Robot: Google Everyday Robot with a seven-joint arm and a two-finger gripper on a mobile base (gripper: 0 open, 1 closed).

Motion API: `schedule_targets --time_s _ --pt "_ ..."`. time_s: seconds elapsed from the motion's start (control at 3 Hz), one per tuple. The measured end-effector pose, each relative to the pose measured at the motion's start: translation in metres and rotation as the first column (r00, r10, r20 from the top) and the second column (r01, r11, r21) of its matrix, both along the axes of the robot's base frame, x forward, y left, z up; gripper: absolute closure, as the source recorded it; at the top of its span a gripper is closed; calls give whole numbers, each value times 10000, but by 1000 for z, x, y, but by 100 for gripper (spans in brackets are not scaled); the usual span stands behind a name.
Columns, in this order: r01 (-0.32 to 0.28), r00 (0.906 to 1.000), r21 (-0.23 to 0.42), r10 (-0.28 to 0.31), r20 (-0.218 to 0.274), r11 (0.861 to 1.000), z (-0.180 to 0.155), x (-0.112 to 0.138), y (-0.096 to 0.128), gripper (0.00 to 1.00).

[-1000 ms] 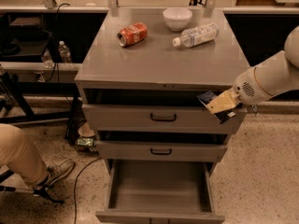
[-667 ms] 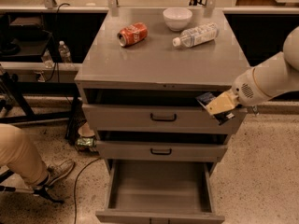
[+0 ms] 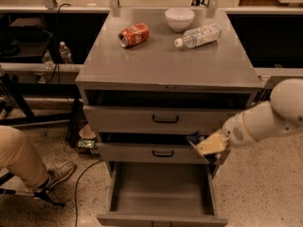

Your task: Place rxbar blueberry into bottom drawer

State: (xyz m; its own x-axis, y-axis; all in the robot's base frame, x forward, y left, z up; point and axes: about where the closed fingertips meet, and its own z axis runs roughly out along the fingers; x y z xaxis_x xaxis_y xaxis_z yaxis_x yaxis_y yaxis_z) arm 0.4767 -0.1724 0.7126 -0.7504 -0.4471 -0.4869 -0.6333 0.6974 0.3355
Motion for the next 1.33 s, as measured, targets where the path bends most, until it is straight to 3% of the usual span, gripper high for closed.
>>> schedule_targets --time_s 0.33,0.67,1.0,1.33 --pt "114 9983 430 -89 -583 9990 -50 -13 14 100" --pt "81 9982 389 -57 -592 9992 -52 -13 16 100" --pt "-145 9985 181 154 -521 9997 -81 -17 29 100" --pt "-354 9964 -3 353 -769 9994 -134 -26 40 100"
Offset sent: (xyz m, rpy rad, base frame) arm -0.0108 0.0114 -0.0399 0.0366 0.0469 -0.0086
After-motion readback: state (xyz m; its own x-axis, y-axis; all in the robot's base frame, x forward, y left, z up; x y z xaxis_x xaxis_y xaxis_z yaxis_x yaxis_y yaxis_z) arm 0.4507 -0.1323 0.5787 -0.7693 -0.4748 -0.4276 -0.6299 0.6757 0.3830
